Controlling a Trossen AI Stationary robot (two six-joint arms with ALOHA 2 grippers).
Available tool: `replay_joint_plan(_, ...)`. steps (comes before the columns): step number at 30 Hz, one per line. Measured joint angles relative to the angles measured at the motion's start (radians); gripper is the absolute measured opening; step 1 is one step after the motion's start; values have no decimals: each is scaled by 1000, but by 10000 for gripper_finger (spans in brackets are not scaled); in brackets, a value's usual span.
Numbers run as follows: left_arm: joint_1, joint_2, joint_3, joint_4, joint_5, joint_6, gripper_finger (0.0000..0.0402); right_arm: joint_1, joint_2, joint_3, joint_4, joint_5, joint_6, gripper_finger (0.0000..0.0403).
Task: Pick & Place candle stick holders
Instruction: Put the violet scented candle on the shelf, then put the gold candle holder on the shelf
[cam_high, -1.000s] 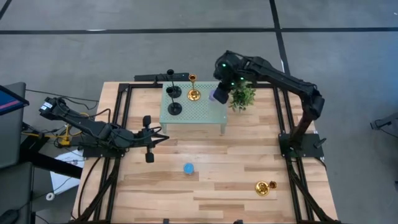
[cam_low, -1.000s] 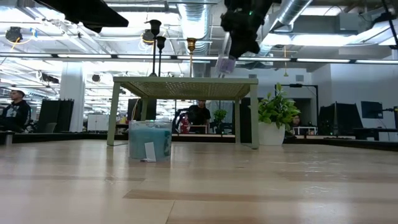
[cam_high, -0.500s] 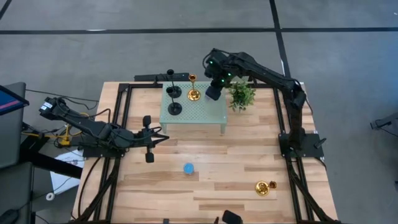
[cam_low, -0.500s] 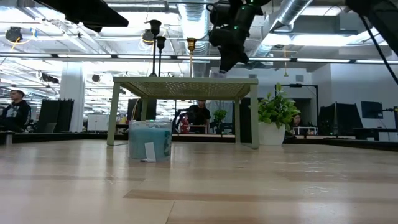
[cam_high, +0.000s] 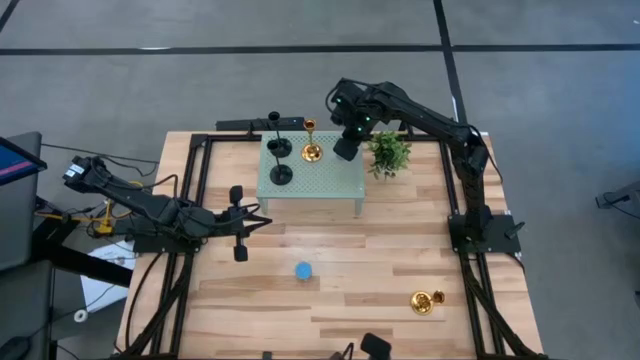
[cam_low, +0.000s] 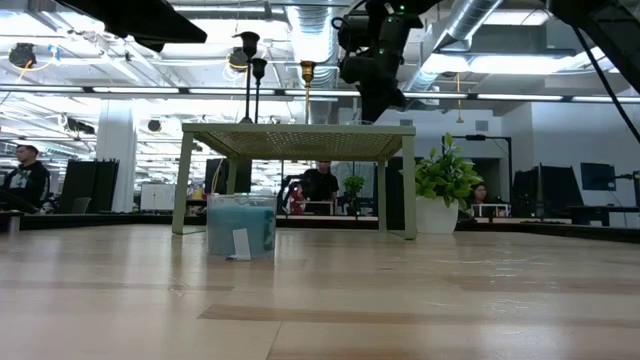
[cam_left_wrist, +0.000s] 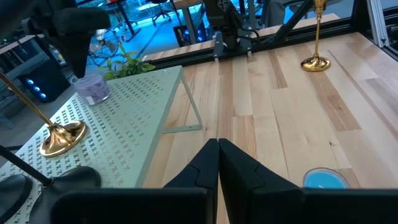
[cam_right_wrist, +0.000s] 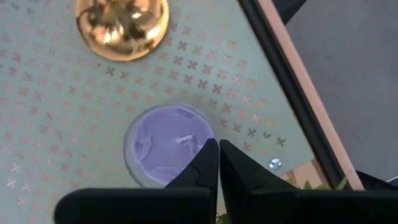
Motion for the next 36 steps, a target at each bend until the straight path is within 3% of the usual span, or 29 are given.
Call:
replay_joint_plan(6, 0, 0, 0, 0, 0, 0, 11, -1, 0, 0, 26, 0, 0, 10)
replay_joint_plan(15, 0, 0, 0, 0, 0, 0, 11, 2, -8, 2, -6, 0, -1, 59)
replay_joint_plan(22, 0, 0, 0, 0, 0, 0, 11, 21, -7, 153, -162, 2, -2, 65)
replay_joint_plan(26, 0, 0, 0, 0, 0, 0, 11, 80, -26, 280, -251, 0, 0, 65)
replay_joint_plan(30, 0, 0, 0, 0, 0, 0, 11, 163, -124, 251, -263, 1, 13, 65)
replay_joint_plan(36, 0, 0, 0, 0, 0, 0, 11, 328, -265, 213, -291, 30, 157, 66)
